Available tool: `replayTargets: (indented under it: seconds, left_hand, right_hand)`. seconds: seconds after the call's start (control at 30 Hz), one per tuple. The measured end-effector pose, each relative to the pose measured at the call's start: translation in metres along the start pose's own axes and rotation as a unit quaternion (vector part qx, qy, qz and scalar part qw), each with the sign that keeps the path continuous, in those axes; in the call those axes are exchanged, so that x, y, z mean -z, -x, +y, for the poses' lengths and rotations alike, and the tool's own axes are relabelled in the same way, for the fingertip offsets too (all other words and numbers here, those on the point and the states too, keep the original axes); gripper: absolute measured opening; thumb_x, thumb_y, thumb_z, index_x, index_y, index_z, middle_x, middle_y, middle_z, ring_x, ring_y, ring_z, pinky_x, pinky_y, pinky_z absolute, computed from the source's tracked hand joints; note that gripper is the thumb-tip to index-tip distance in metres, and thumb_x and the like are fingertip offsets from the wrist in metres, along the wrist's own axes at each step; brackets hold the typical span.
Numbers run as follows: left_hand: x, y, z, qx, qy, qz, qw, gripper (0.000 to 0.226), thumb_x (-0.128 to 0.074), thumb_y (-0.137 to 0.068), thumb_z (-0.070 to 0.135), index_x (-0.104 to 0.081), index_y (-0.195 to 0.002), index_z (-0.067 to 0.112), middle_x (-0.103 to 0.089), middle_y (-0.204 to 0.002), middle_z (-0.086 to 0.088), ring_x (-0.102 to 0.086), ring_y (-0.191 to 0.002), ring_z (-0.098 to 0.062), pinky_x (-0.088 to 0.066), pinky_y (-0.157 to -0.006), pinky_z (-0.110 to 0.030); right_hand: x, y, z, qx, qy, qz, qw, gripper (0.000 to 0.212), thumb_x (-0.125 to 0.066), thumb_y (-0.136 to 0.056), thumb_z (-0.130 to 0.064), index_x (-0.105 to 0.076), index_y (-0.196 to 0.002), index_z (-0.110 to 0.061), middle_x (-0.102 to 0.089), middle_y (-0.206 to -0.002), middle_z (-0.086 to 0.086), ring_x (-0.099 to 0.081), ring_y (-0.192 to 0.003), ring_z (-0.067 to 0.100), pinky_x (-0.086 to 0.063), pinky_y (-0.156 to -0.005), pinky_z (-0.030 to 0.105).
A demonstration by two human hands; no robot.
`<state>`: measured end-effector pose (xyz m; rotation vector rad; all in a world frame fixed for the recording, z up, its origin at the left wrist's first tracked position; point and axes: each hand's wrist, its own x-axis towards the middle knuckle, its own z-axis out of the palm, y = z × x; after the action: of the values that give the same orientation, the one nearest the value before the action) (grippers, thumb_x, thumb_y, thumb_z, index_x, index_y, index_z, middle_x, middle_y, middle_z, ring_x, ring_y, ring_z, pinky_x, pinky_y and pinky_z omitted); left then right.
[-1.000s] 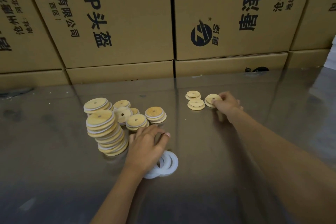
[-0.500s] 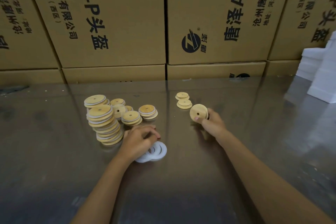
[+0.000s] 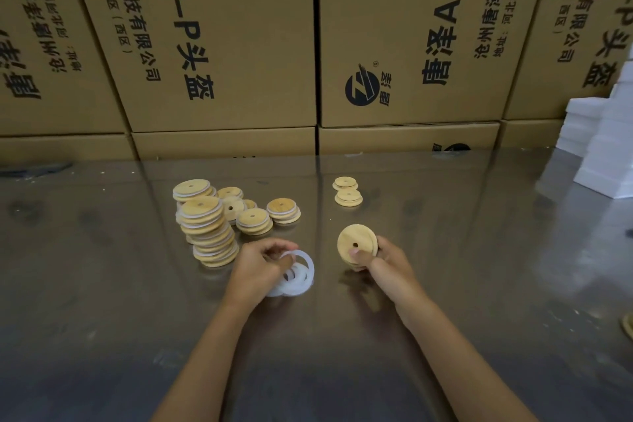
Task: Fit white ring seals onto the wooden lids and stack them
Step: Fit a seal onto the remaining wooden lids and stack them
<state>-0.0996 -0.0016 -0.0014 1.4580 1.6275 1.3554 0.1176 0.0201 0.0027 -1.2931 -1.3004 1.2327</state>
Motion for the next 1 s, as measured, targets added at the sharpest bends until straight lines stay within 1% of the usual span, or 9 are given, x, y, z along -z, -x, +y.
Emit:
replayTargets:
  seconds: [0.1, 0.17, 0.27, 0.33, 0.4, 0.5, 0.7, 0.87, 1.0]
  left_hand:
    - [0.001, 0.001, 0.007, 0.004, 0.055, -0.013, 0.998, 0.018, -0.075, -0.080, 0.000, -0.076, -0.078, 0.018, -0.073, -0.077, -0.006, -0.063, -0.073, -0.014, -0.051, -0.063, -0.016]
    - [0.001, 0.004, 0.017, 0.016, 0.106, -0.038, 0.994, 0.012, -0.079, -0.076, 0.004, -0.076, -0.078, 0.015, -0.074, -0.078, -0.006, -0.066, -0.073, -0.015, -0.053, -0.063, -0.018]
    - [-0.002, 0.010, 0.033, 0.029, 0.172, -0.079, 0.982, 0.018, -0.084, -0.066, 0.019, -0.075, -0.079, 0.012, -0.075, -0.081, -0.012, -0.067, -0.070, -0.013, -0.051, -0.062, -0.020]
    - [-0.006, 0.014, 0.041, 0.032, 0.206, -0.100, 0.973, 0.029, -0.084, -0.061, 0.027, -0.074, -0.082, 0.008, -0.074, -0.082, -0.014, -0.068, -0.070, -0.014, -0.051, -0.062, -0.019]
    - [-0.009, 0.017, 0.045, 0.036, 0.234, -0.100, 0.966, 0.035, -0.083, -0.060, 0.027, -0.073, -0.084, 0.005, -0.074, -0.083, -0.015, -0.067, -0.070, -0.015, -0.052, -0.063, -0.020]
    - [-0.011, 0.019, 0.046, 0.028, 0.228, -0.056, 0.972, 0.021, -0.082, -0.065, 0.019, -0.073, -0.079, 0.005, -0.072, -0.075, -0.009, -0.059, -0.060, -0.008, -0.047, -0.056, -0.016]
    - [-0.015, 0.017, 0.045, 0.003, 0.163, -0.005, 0.987, 0.005, -0.079, -0.074, 0.004, -0.074, -0.074, 0.006, -0.073, -0.068, -0.002, -0.060, -0.055, -0.002, -0.044, -0.053, -0.011]
    - [-0.018, 0.016, 0.043, 0.013, 0.141, -0.007, 0.990, 0.010, -0.074, -0.081, 0.003, -0.075, -0.077, 0.012, -0.075, -0.074, -0.002, -0.067, -0.067, -0.005, -0.049, -0.062, -0.013]
    - [-0.017, 0.016, 0.044, -0.009, 0.092, -0.036, 0.995, 0.021, -0.067, -0.085, -0.003, -0.074, -0.079, 0.016, -0.074, -0.071, 0.008, -0.064, -0.068, 0.000, -0.048, -0.066, -0.011]
  right_hand:
    - [-0.004, 0.007, -0.009, 0.001, -0.040, -0.015, 0.999, 0.016, -0.060, -0.097, -0.013, -0.067, -0.111, -0.016, -0.073, -0.097, 0.000, -0.069, -0.073, 0.008, -0.051, -0.071, 0.017]
    - [-0.004, 0.009, -0.012, -0.008, -0.061, -0.030, 0.998, 0.017, -0.058, -0.097, -0.013, -0.069, -0.110, -0.014, -0.073, -0.097, 0.002, -0.068, -0.075, 0.006, -0.050, -0.066, 0.017]
    - [-0.008, 0.012, -0.018, -0.045, -0.167, -0.098, 0.980, 0.019, -0.053, -0.098, -0.012, -0.068, -0.110, -0.010, -0.072, -0.099, 0.012, -0.068, -0.087, 0.022, -0.054, -0.065, 0.029]
    - [-0.012, 0.015, -0.019, -0.065, -0.219, -0.147, 0.962, 0.022, -0.049, -0.098, -0.013, -0.067, -0.110, -0.008, -0.073, -0.096, 0.014, -0.069, -0.087, 0.025, -0.057, -0.075, 0.035]
    - [-0.014, 0.017, -0.019, -0.081, -0.256, -0.172, 0.948, 0.026, -0.047, -0.097, -0.013, -0.066, -0.111, -0.003, -0.072, -0.098, 0.018, -0.070, -0.090, 0.027, -0.059, -0.082, 0.036]
    - [-0.015, 0.017, -0.020, -0.106, -0.300, -0.183, 0.930, 0.033, -0.046, -0.096, -0.015, -0.065, -0.115, 0.003, -0.071, -0.101, 0.020, -0.069, -0.094, 0.029, -0.060, -0.082, 0.037]
    - [-0.017, 0.021, -0.018, -0.069, -0.182, -0.199, 0.960, 0.023, -0.063, -0.094, -0.025, -0.074, -0.109, -0.012, -0.074, -0.108, 0.012, -0.070, -0.103, 0.022, -0.059, -0.087, 0.035]
    - [-0.018, 0.023, -0.016, -0.039, -0.130, -0.168, 0.976, 0.023, -0.066, -0.095, -0.023, -0.072, -0.115, -0.013, -0.073, -0.114, 0.012, -0.070, -0.106, 0.021, -0.059, -0.082, 0.031]
    - [-0.014, 0.021, -0.016, -0.026, -0.136, -0.147, 0.979, 0.019, -0.064, -0.096, -0.022, -0.074, -0.110, -0.013, -0.072, -0.113, 0.015, -0.070, -0.096, 0.015, -0.060, -0.078, 0.031]
